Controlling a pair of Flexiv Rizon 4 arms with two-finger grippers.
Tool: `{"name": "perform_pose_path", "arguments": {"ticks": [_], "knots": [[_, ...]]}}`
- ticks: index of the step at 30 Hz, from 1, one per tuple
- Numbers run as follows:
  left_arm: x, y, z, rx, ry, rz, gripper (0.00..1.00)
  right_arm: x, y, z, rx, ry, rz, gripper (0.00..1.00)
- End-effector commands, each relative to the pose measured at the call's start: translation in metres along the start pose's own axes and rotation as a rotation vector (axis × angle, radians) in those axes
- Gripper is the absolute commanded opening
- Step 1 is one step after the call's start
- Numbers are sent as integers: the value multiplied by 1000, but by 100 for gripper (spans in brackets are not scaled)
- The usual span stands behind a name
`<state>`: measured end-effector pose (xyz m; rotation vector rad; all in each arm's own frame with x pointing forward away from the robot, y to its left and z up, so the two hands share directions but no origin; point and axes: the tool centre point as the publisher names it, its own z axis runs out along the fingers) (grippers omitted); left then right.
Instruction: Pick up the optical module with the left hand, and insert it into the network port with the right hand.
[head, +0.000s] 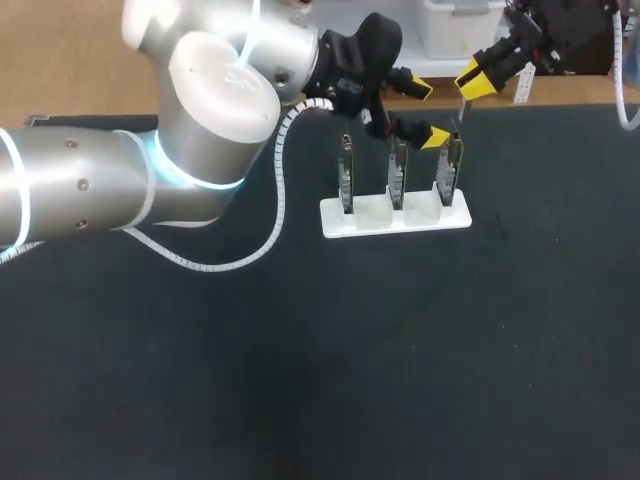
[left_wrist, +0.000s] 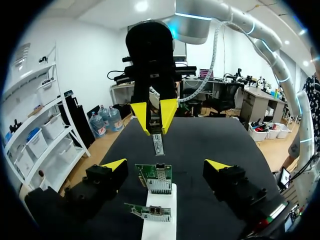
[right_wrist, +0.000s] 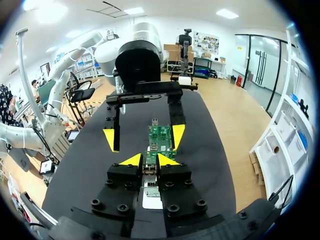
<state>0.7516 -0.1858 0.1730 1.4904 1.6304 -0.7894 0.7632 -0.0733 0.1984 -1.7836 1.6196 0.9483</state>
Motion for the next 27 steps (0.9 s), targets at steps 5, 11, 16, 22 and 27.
{"name": "perform_pose_path", "arguments": {"ticks": [5, 11, 16, 22, 27], "knots": [[-2, 3, 1, 3, 24, -1, 100, 0, -3, 4, -24, 10, -4, 0], [-2, 3, 1, 3, 24, -1, 100, 1, -4, 5, -33, 16, -10, 0], [-2, 3, 1, 3, 24, -1, 100, 2, -5, 5, -34, 23, -13, 0], [-2, 3, 1, 3, 24, -1, 100, 2, -3, 6, -39, 26, -15, 0], [-2, 3, 1, 3, 24, -1, 100, 1, -3, 7, -40, 18, -12, 0]]}}
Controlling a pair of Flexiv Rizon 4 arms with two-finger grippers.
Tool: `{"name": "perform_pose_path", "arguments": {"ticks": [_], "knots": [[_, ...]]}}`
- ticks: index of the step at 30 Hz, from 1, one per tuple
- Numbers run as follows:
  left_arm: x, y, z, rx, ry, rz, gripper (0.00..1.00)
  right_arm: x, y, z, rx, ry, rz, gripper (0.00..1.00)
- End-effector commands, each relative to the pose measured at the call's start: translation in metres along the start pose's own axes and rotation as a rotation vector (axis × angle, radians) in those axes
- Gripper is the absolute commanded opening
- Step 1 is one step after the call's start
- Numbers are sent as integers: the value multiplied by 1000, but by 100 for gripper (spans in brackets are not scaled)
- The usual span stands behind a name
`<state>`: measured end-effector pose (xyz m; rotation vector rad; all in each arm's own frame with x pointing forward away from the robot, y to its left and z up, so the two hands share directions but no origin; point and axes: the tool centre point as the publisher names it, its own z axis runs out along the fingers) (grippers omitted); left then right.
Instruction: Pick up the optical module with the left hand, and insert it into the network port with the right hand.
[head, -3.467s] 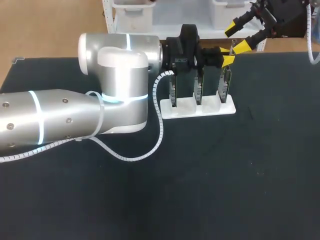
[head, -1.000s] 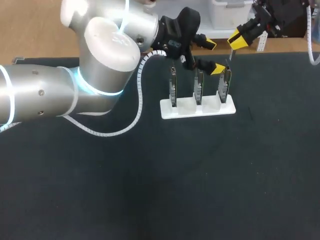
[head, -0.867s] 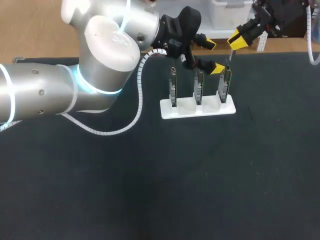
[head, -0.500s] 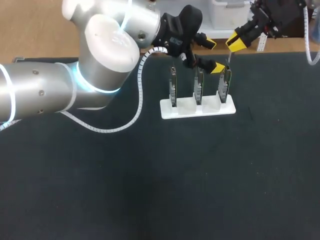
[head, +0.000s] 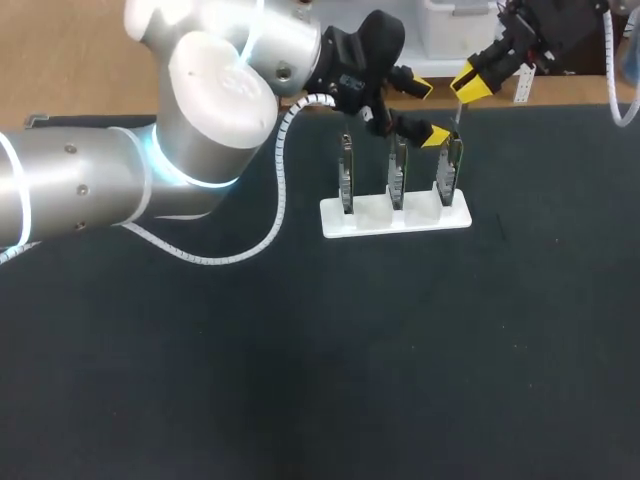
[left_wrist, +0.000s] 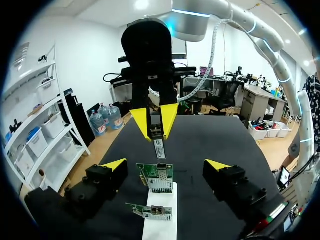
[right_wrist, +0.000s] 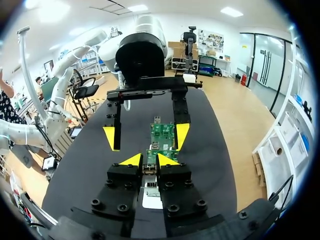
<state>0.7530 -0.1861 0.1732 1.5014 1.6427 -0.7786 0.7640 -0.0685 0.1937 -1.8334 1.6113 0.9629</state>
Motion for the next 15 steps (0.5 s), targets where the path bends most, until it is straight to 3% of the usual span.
{"name": "perform_pose_path", "arguments": {"ticks": [1, 15], "knots": [[-2, 1, 1, 2, 7, -1, 100, 1, -1, 0, -2, -4, 1, 0], [-2, 1, 1, 2, 7, -1, 100, 1, -2, 3, -8, -3, -3, 0]]}}
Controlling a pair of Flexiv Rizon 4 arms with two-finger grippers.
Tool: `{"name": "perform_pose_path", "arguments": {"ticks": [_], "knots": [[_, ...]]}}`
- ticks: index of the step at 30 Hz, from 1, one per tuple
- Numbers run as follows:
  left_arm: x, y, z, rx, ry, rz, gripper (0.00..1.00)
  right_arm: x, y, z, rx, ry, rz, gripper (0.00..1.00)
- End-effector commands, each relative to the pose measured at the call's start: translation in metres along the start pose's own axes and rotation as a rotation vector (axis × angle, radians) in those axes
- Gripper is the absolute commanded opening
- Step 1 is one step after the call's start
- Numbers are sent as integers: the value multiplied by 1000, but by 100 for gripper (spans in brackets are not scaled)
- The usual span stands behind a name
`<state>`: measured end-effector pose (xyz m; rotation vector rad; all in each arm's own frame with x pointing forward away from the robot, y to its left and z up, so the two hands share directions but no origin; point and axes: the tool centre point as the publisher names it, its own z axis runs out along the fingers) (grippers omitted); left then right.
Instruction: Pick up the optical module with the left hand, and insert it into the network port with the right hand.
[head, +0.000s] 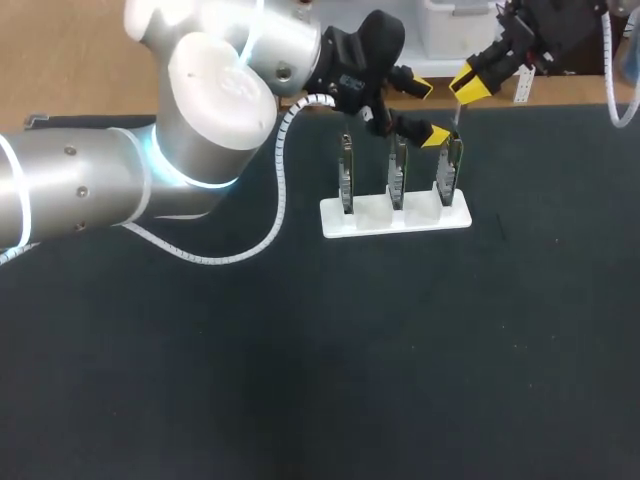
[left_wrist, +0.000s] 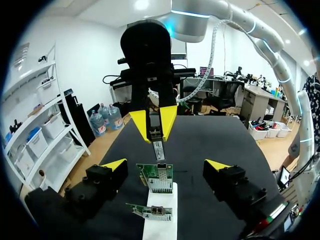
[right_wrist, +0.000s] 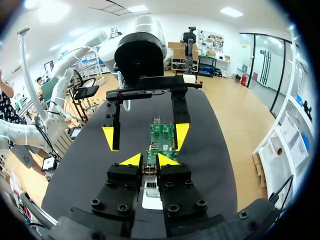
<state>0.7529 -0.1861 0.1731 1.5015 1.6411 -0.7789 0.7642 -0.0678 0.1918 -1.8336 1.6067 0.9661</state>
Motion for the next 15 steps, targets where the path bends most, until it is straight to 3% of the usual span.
{"name": "perform_pose_path", "arguments": {"ticks": [1, 15], "knots": [[-2, 1, 1, 2, 8, -2, 100, 1, -2, 2, -9, 2, 0, 0], [-2, 1, 1, 2, 8, -2, 100, 7, -4, 5, -27, 39, 9, 0]]}}
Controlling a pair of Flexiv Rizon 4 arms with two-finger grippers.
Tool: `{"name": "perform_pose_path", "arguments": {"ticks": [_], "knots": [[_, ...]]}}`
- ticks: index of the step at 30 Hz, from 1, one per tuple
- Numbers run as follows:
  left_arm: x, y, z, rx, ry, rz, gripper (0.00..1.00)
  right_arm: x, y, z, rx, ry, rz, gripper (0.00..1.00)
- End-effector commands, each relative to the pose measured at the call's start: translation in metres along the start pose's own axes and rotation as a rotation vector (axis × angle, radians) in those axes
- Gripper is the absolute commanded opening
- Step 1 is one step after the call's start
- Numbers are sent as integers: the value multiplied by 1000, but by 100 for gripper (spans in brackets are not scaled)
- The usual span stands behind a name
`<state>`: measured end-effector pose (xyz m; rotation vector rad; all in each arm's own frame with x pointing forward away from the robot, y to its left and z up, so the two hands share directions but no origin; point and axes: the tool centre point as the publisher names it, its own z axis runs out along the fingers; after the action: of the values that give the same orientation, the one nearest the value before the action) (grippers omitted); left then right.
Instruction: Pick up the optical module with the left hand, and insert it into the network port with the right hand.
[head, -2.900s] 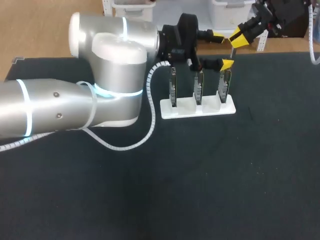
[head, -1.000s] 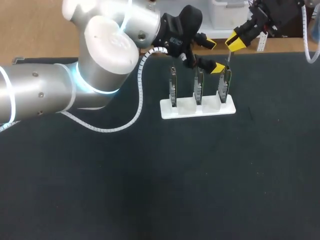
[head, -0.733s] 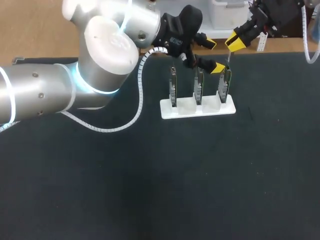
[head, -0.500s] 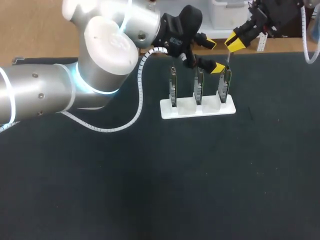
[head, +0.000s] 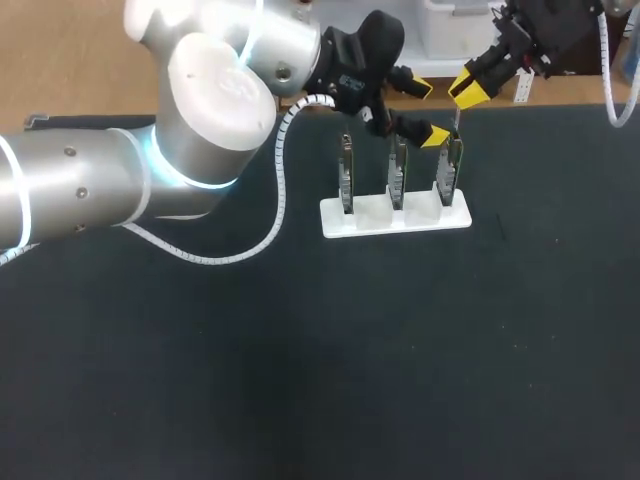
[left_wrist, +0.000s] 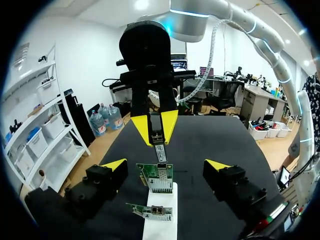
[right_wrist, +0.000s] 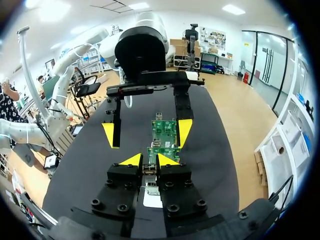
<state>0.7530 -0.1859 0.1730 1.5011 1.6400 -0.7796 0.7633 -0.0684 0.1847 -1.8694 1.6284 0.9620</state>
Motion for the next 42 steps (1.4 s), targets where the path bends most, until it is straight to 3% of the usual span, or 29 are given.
{"name": "perform_pose_path", "arguments": {"ticks": [1, 42], "knots": [[-2, 1, 1, 2, 9, -2, 100, 2, -4, 1, -4, 12, 4, 0], [-2, 1, 1, 2, 9, -2, 100, 11, -5, 10, 30, 0, 56, 0]]}}
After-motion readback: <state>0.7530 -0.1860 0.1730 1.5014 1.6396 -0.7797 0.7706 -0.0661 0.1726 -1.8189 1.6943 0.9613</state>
